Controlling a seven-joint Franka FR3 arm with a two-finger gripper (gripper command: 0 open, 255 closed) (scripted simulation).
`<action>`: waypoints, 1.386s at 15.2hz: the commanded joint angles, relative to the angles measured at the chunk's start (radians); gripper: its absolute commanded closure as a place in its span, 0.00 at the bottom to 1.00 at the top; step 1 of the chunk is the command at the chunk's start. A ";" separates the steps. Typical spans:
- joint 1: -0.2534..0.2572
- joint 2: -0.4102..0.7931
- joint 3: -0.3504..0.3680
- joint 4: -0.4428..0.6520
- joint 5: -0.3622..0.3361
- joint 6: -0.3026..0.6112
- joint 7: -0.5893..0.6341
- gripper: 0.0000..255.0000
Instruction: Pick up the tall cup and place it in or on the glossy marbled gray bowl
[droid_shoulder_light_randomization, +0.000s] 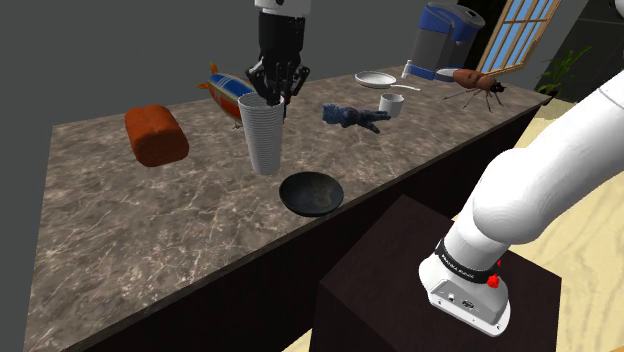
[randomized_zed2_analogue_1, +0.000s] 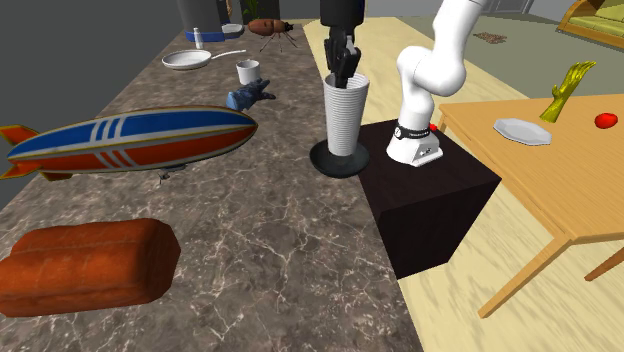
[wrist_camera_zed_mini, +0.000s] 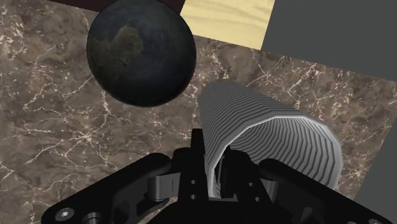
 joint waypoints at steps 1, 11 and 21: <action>-0.007 -0.064 -0.035 -0.050 0.011 -0.020 -0.047 1.00; -0.031 -0.247 -0.158 -0.209 0.001 -0.065 -0.194 1.00; -0.026 -0.255 -0.146 -0.348 0.013 0.066 -0.207 1.00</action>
